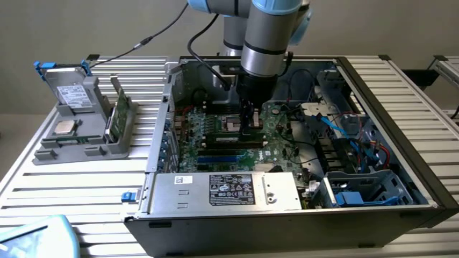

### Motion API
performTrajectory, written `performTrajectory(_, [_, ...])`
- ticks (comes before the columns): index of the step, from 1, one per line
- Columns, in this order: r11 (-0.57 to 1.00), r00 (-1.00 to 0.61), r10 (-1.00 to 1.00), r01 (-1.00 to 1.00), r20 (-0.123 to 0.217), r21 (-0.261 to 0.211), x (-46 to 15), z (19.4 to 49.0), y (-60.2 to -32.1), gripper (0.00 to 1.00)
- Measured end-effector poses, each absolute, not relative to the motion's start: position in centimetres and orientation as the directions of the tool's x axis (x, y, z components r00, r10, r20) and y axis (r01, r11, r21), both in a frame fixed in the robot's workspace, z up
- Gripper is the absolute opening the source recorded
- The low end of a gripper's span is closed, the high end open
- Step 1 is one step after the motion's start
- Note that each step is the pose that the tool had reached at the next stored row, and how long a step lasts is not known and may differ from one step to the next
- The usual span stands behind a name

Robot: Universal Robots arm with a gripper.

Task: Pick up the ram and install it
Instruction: 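Insert the ram into the slot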

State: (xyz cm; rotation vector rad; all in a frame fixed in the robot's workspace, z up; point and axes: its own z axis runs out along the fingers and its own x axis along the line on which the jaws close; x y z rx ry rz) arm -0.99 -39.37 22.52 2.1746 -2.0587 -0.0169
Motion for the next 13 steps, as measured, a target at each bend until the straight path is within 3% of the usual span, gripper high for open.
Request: performTrajectory(13, [-0.019, 0.028, -0.995, -0.995, 0.093, 0.098, -1.09, 22.66, -39.22, 0.14])
